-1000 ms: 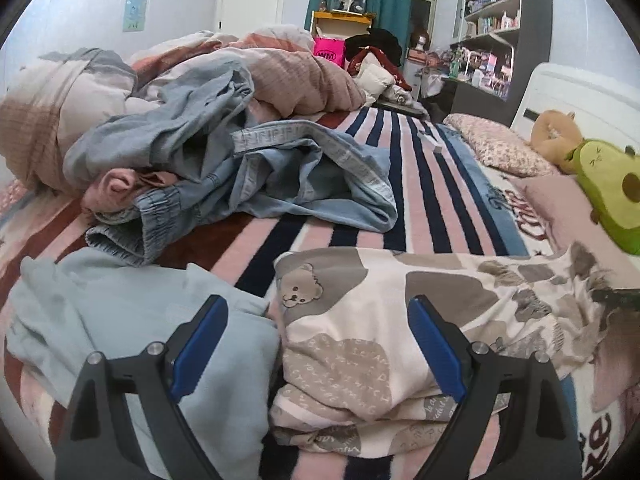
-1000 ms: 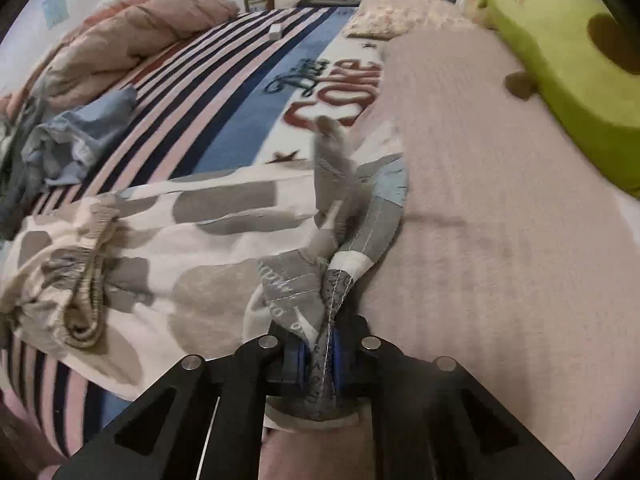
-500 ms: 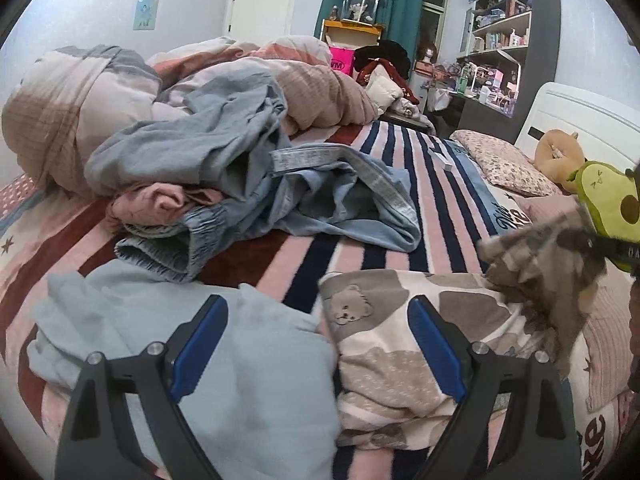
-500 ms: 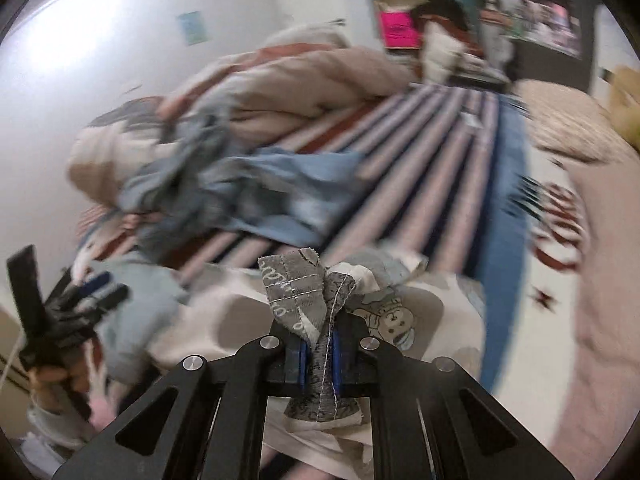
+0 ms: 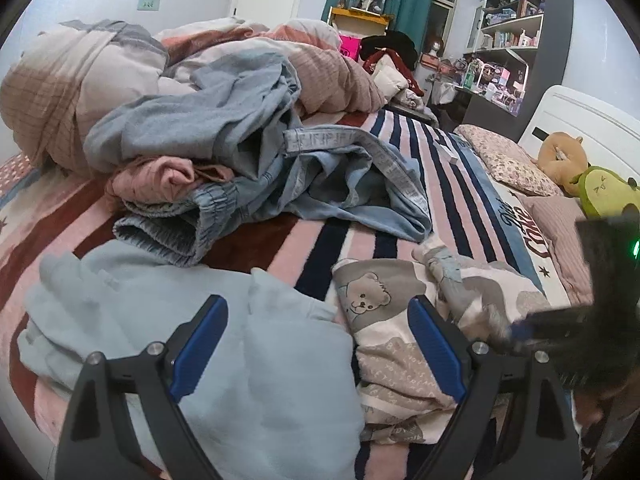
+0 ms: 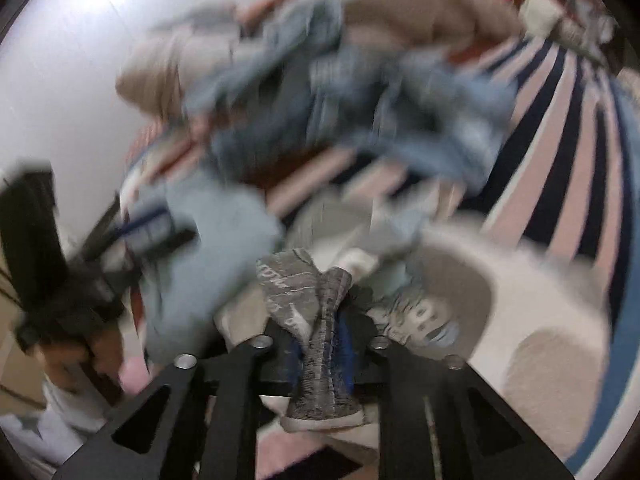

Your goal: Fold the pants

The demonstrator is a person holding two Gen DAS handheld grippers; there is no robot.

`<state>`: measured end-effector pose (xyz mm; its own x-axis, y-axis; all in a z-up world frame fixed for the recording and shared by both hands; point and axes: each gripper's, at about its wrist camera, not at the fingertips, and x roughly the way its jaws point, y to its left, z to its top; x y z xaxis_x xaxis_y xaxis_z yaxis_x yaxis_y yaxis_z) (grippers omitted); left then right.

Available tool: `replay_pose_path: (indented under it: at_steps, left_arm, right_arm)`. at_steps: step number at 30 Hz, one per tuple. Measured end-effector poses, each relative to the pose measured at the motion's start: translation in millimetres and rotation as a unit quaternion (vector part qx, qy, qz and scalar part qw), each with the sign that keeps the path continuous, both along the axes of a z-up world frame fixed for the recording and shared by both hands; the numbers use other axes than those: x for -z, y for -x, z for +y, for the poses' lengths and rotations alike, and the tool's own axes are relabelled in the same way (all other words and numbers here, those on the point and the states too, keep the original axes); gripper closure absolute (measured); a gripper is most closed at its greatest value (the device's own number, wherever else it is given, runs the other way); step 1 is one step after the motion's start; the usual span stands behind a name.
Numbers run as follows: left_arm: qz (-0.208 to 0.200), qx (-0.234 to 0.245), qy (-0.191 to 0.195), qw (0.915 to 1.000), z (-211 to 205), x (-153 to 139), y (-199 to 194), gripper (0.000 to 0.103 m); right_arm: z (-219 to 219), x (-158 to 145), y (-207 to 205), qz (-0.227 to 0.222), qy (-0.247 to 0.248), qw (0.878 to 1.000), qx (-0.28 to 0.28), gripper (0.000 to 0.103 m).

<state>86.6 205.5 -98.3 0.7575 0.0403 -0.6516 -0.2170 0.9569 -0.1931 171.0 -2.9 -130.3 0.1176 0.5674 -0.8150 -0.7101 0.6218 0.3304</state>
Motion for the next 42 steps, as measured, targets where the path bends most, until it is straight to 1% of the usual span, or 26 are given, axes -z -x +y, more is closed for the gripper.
replay_pose_path:
  at_steps: [1, 3, 4, 5, 8, 11, 13, 15, 18, 21, 22, 24, 25, 26, 27, 28, 29, 31, 32, 35, 37, 38, 40, 42]
  left_arm:
    - [0.001, 0.002, 0.001, 1.0000, -1, 0, -1, 0.014]
    - [0.004, 0.012, 0.007, 0.9999, -4, 1, -4, 0.014]
    - [0.005, 0.016, 0.010, 0.9998, -6, 1, -6, 0.014]
    - [0.005, 0.021, 0.014, 0.9997, -9, 2, -6, 0.014]
    - [0.005, 0.040, 0.031, 0.9987, -16, 0, -11, 0.014]
    - [0.004, 0.066, 0.047, 0.9967, -26, -1, -18, 0.014]
    - [0.005, 0.080, 0.050, 0.9955, -35, -2, -24, 0.014]
    - [0.008, 0.095, 0.052, 0.9941, -45, -1, -33, 0.014]
    - [0.014, 0.115, 0.063, 0.9913, -60, 2, -46, 0.014]
    - [0.028, 0.138, 0.057, 0.9884, -79, 7, -60, 0.014]
    - [0.035, 0.144, 0.057, 0.9873, -84, 11, -64, 0.016]
    - [0.052, 0.156, 0.065, 0.9843, -92, 20, -71, 0.028]
    - [0.063, 0.161, 0.070, 0.9825, -95, 25, -73, 0.042]
    - [0.071, 0.163, 0.073, 0.9815, -97, 30, -74, 0.058]
    - [0.080, 0.163, 0.074, 0.9806, -98, 35, -74, 0.066]
    - [0.083, 0.162, 0.074, 0.9805, -99, 37, -74, 0.076]
    - [0.081, 0.161, 0.078, 0.9805, -98, 39, -72, 0.085]
    - [0.066, 0.160, 0.095, 0.9803, -91, 35, -66, 0.092]
    - [0.054, 0.156, 0.096, 0.9815, -88, 30, -61, 0.093]
    - [0.017, 0.132, 0.079, 0.9880, -75, 12, -46, 0.096]
    - [0.008, 0.112, 0.068, 0.9914, -65, 3, -38, 0.096]
    - [0.011, 0.106, 0.064, 0.9922, -62, 3, -37, 0.096]
    - [0.034, 0.093, 0.054, 0.9936, -54, 12, -34, 0.096]
    - [0.066, 0.070, 0.043, 0.9944, -44, 26, -33, 0.096]
  right_arm:
    - [-3, 5, 2, 0.001, 0.001, 1.000, 0.000, 0.079]
    - [-16, 0, 5, -0.001, -0.009, 1.000, 0.007, 0.072]
    - [-25, -6, 6, -0.003, -0.022, 1.000, 0.016, 0.063]
    - [-37, -15, 6, -0.008, -0.038, 0.999, 0.024, 0.056]
    - [-74, -39, 7, -0.041, -0.062, 0.995, 0.061, 0.051]
    - [-109, -50, 9, -0.087, -0.048, 0.989, 0.111, 0.049]
    - [-126, -45, 7, -0.109, -0.024, 0.984, 0.139, 0.048]
    - [-138, -36, 5, -0.120, 0.002, 0.980, 0.158, 0.048]
    - [-152, -15, 0, -0.116, 0.026, 0.977, 0.176, 0.048]
    - [-167, -3, -3, -0.099, 0.020, 0.978, 0.181, 0.048]
    - [-169, 0, -4, -0.095, 0.016, 0.979, 0.182, 0.048]
    - [-173, 2, -4, -0.093, 0.010, 0.979, 0.182, 0.048]
    - [-175, 2, -4, -0.092, 0.006, 0.979, 0.182, 0.048]
    - [-176, 3, -5, -0.091, 0.002, 0.979, 0.183, 0.048]
    - [-176, 3, -5, -0.090, -0.001, 0.979, 0.183, 0.048]
    - [-175, 4, -5, -0.088, -0.004, 0.979, 0.184, 0.048]
    - [-175, 4, -5, -0.086, -0.008, 0.979, 0.185, 0.048]
    - [-176, 5, -5, -0.082, -0.014, 0.979, 0.187, 0.048]
    - [-177, 5, -4, -0.081, -0.016, 0.979, 0.188, 0.048]
    - [-177, 4, -2, -0.077, -0.022, 0.979, 0.187, 0.048]
    - [-176, 4, -1, -0.073, -0.026, 0.980, 0.183, 0.048]
    - [-175, 4, 0, -0.069, -0.028, 0.981, 0.180, 0.048]
    - [-172, 8, 1, -0.061, -0.028, 0.982, 0.175, 0.048]
    - [-169, 13, 1, -0.063, -0.012, 0.982, 0.175, 0.046]
